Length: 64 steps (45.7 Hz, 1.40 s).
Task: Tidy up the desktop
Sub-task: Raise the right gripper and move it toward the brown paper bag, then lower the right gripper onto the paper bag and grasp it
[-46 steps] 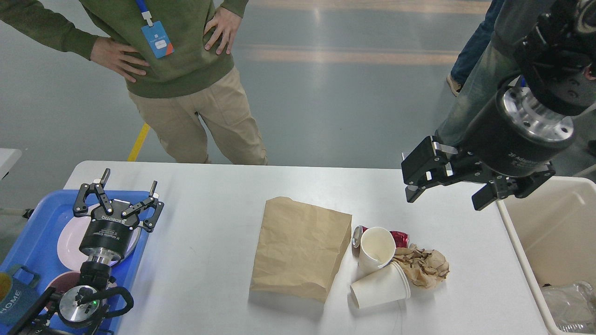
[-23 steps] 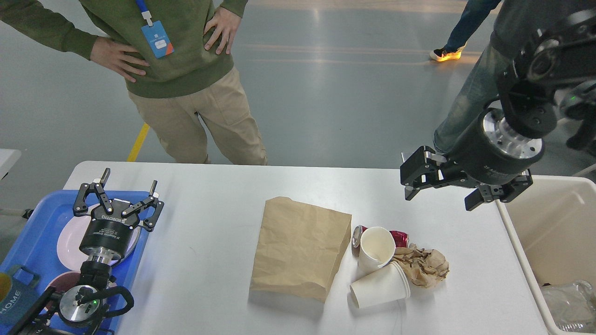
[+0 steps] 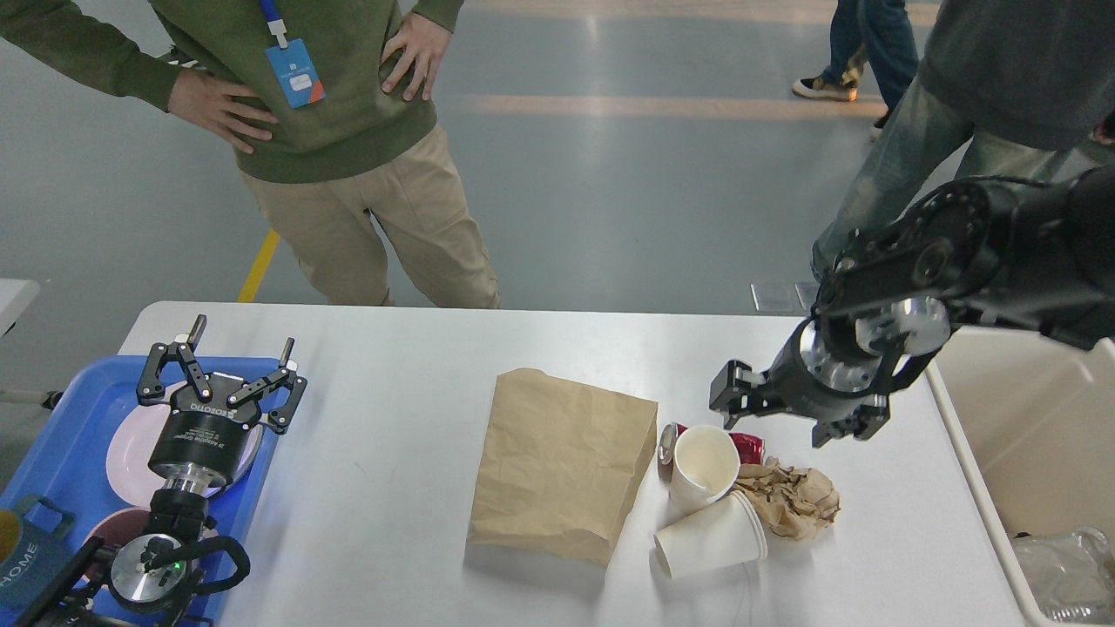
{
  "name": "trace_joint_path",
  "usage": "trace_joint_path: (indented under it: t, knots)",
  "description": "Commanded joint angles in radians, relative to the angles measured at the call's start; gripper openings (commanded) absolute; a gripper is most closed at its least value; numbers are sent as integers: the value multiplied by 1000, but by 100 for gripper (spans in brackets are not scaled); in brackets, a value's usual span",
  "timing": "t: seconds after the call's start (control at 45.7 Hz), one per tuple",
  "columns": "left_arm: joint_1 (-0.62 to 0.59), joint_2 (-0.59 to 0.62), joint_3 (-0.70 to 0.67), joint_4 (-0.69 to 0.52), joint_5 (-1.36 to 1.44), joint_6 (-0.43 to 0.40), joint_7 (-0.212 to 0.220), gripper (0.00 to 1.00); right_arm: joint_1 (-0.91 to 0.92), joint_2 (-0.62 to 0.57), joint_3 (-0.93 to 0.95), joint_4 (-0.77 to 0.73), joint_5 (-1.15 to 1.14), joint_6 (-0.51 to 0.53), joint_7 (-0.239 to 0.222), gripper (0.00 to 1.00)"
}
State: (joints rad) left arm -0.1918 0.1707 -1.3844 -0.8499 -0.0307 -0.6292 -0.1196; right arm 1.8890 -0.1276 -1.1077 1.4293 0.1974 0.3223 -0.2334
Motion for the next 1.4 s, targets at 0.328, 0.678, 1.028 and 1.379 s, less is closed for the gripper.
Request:
trace_joint_path:
  t: [0.328,0.678,1.028,1.379]
  knots:
    - [0,1,1,0,0,0,0,97,-102,-3,258,-44,20,-6,-3,95]
    - [-1,1,-1,2,0,0,0,97,-383,83,376,-313,22,-6,-58,95]
    - [0,1,-1,0,0,0,0,97,-496,105,419,-406,20,-80,-60,93]
    - [0,1,1,2,0,0,0,97,-541,144,466,-405,20,-170,-60,82]
